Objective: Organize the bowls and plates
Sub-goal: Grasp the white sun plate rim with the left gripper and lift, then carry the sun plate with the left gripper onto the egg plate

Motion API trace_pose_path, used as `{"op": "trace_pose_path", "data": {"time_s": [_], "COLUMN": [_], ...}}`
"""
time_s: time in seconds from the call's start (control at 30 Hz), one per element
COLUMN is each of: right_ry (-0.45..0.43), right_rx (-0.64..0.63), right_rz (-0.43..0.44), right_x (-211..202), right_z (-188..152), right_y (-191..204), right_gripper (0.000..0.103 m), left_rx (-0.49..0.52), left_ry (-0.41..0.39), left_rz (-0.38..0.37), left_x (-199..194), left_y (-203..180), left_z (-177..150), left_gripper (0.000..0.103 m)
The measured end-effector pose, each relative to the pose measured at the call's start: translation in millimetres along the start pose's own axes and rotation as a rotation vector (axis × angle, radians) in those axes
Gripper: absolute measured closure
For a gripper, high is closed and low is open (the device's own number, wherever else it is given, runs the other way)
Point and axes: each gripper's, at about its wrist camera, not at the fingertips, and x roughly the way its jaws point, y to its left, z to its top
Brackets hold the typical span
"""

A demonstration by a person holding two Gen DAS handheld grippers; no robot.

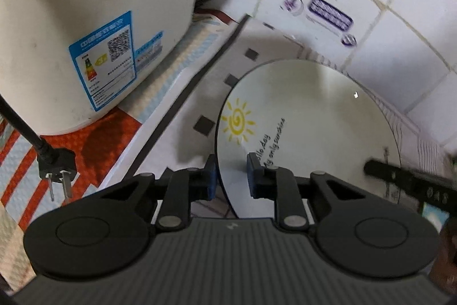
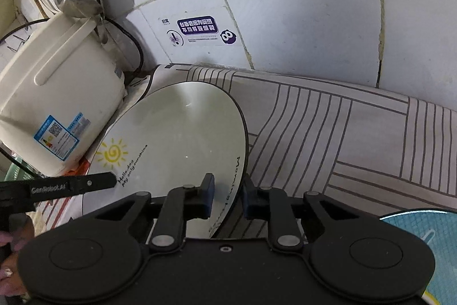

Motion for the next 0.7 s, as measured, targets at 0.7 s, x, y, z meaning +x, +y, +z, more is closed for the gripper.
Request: {"op": "trace_pose_path", "data": {"time_s": [0.7], "right_ry": [-0.092], "right_rx": [-0.039], "right_rz": [0.041], "right_x": [-113], "right_z": [-33], "right_y": [29], "right_gripper": [0.081], "left_rx": [0.129], "left_ry": [0.042], "left_rz": [-0.098], "left_x": [-111], "left_y": [-23], "left_z": [-19], "left_gripper": [0.085]}}
